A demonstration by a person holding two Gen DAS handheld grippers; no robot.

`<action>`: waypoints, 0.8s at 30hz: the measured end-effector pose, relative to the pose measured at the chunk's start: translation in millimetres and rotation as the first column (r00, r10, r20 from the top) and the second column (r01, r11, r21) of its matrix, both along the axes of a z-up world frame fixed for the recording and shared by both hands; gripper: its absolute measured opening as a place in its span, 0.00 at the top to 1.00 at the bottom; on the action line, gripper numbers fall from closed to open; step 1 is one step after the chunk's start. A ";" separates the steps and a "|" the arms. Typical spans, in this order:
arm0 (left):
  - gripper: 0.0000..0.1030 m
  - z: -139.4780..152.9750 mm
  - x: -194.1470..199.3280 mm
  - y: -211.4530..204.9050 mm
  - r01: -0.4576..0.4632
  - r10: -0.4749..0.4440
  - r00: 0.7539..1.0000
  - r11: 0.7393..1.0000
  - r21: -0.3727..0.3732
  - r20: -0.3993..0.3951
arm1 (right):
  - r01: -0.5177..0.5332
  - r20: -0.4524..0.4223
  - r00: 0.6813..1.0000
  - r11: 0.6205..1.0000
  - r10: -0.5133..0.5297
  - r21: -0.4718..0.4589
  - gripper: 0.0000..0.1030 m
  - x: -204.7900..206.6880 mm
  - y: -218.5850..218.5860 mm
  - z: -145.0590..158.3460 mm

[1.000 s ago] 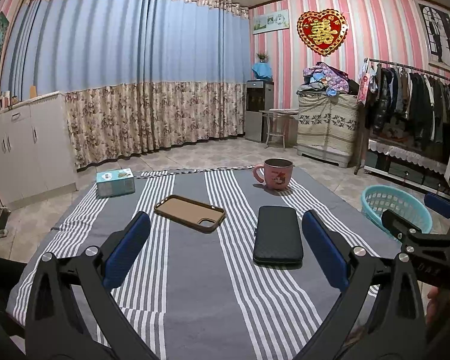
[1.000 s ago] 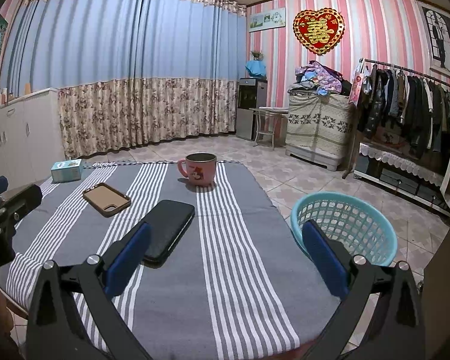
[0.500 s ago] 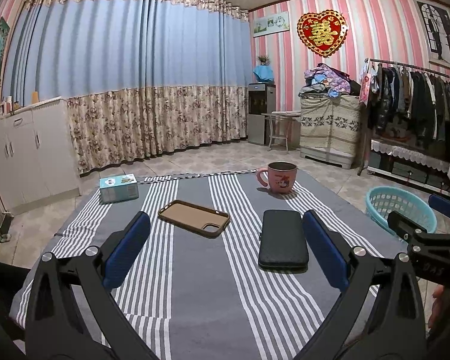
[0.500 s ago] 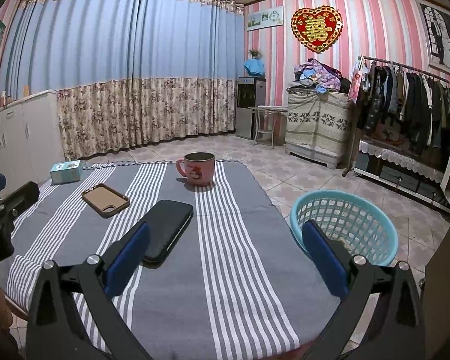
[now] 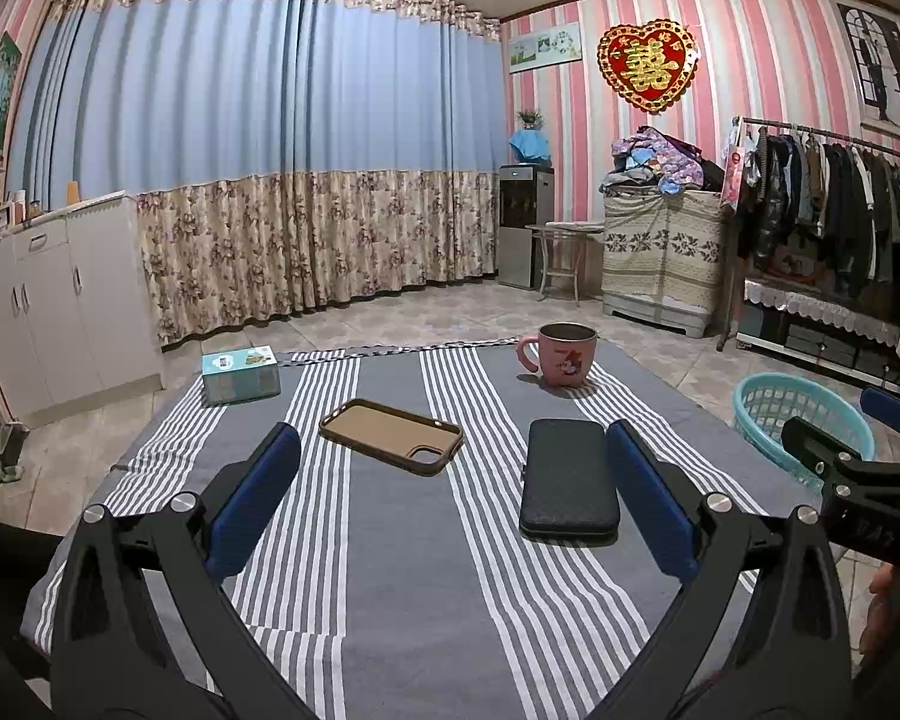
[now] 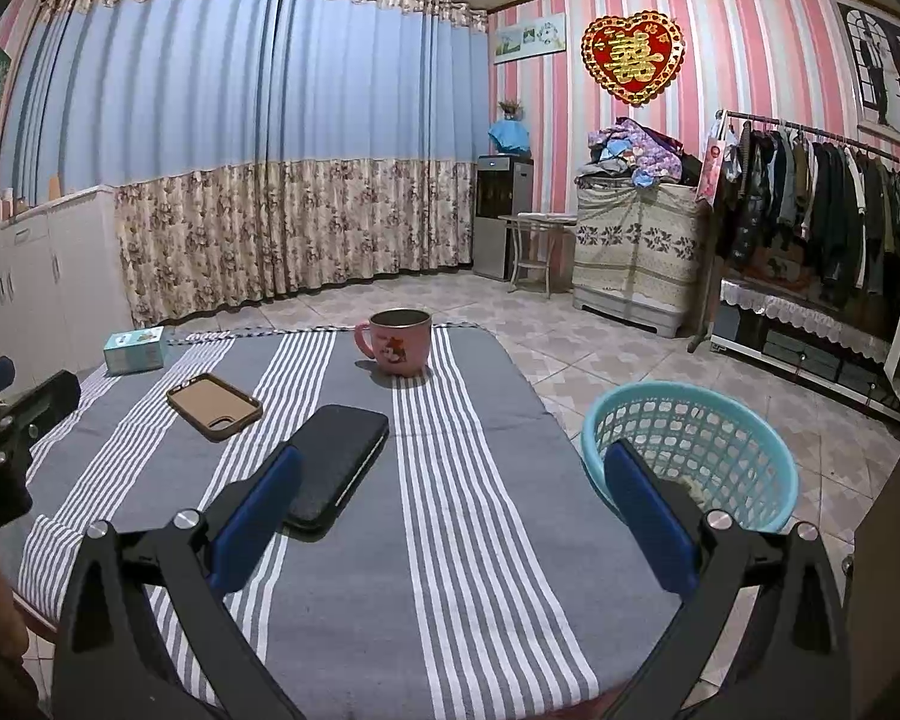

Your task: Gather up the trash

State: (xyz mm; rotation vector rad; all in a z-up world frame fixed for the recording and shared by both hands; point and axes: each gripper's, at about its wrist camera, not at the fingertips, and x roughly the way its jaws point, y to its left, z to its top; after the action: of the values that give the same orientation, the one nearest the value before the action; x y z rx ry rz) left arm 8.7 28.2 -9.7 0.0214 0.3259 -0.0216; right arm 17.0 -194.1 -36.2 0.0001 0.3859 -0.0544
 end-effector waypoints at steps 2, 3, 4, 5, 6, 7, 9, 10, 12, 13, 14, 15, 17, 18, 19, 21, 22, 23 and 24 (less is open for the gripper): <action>0.05 0.2 0.5 0.5 -0.002 0.002 1.000 1.000 0.004 0.005 | -0.001 0.001 1.000 1.000 0.001 -0.004 0.04 1.1 1.6 0.5; 0.05 0.3 -0.3 0.3 0.000 0.000 1.000 1.000 0.003 0.003 | 0.001 0.001 1.000 1.000 -0.001 -0.004 0.04 1.2 2.1 0.9; 0.05 0.3 -0.3 1.7 0.002 -0.002 1.000 1.000 0.000 0.004 | 0.002 0.000 1.000 1.000 -0.002 -0.003 0.04 1.5 2.5 1.0; 0.05 0.5 -0.9 1.0 0.000 0.000 1.000 1.000 0.000 0.008 | 0.001 0.000 1.000 1.000 -0.001 -0.001 0.04 1.2 2.2 1.4; 0.05 0.5 -0.7 1.7 -0.001 0.001 1.000 1.000 0.001 0.009 | 0.002 0.000 1.000 1.000 -0.002 -0.003 0.04 1.5 2.7 1.4; 0.05 0.4 -0.6 2.2 -0.001 0.001 1.000 1.000 0.001 0.008 | 0.003 0.001 1.000 1.000 -0.003 -0.004 0.04 1.2 2.5 1.4; 0.05 0.8 -1.3 1.6 0.000 0.000 1.000 1.000 -0.002 0.008 | 0.003 0.000 1.000 1.000 -0.003 -0.003 0.04 1.3 2.5 1.6; 0.05 0.9 -0.9 1.8 -0.001 0.001 1.000 1.000 -0.003 0.008 | 0.002 0.001 1.000 1.000 -0.002 -0.002 0.04 1.4 2.9 1.7; 0.05 1.0 -1.3 1.9 -0.004 0.004 1.000 1.000 0.001 0.011 | 0.002 0.001 1.000 1.000 -0.002 -0.005 0.04 1.9 3.1 1.6; 0.05 0.9 -1.1 2.4 -0.005 0.005 1.000 1.000 0.001 0.013 | 0.003 -0.001 1.000 1.000 -0.003 -0.006 0.04 2.2 3.4 1.5; 0.05 0.7 -0.8 2.9 -0.005 0.005 1.000 1.000 0.001 0.012 | 0.002 -0.002 1.000 1.000 -0.002 -0.004 0.04 2.2 3.5 1.5; 0.05 0.3 -0.8 3.1 -0.005 0.005 1.000 1.000 0.001 0.010 | 0.002 -0.001 1.000 1.000 -0.002 -0.002 0.04 1.8 3.4 1.6; 0.05 0.3 -1.6 3.0 -0.004 0.004 1.000 1.000 0.002 0.010 | 0.002 0.000 1.000 1.000 -0.002 -0.004 0.04 2.3 4.2 1.9; 0.05 0.9 -1.2 2.5 -0.004 0.004 1.000 1.000 0.003 0.011 | 0.004 0.001 1.000 1.000 -0.004 -0.005 0.04 1.8 3.8 1.7; 0.05 0.7 -1.3 2.5 -0.004 0.004 1.000 1.000 0.003 0.010 | 0.005 0.001 1.000 1.000 -0.005 -0.005 0.04 2.1 3.9 1.7; 0.05 0.5 -1.7 2.8 -0.002 0.002 1.000 1.000 0.001 0.012 | 0.004 -0.003 1.000 1.000 -0.004 0.001 0.04 3.1 3.4 1.0; 0.05 0.1 -1.8 3.0 -0.002 0.002 1.000 1.000 0.001 0.013 | 0.004 -0.003 1.000 1.000 -0.004 0.001 0.04 3.5 3.7 0.9; 0.05 -0.2 -1.6 3.7 -0.002 0.002 1.000 1.000 0.002 0.012 | 0.004 -0.002 1.000 1.000 -0.004 -0.002 0.04 3.4 4.1 1.0; 0.05 -0.2 -1.7 4.5 -0.001 0.001 1.000 1.000 0.002 0.011 | 0.004 -0.001 1.000 1.000 -0.004 -0.004 0.04 3.1 3.6 1.4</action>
State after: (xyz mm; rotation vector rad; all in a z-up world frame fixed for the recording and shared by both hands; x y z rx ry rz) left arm 7.1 32.7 -9.9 0.0234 0.3150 -0.0200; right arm 20.2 -190.4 -34.8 -0.0031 0.3869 -0.0593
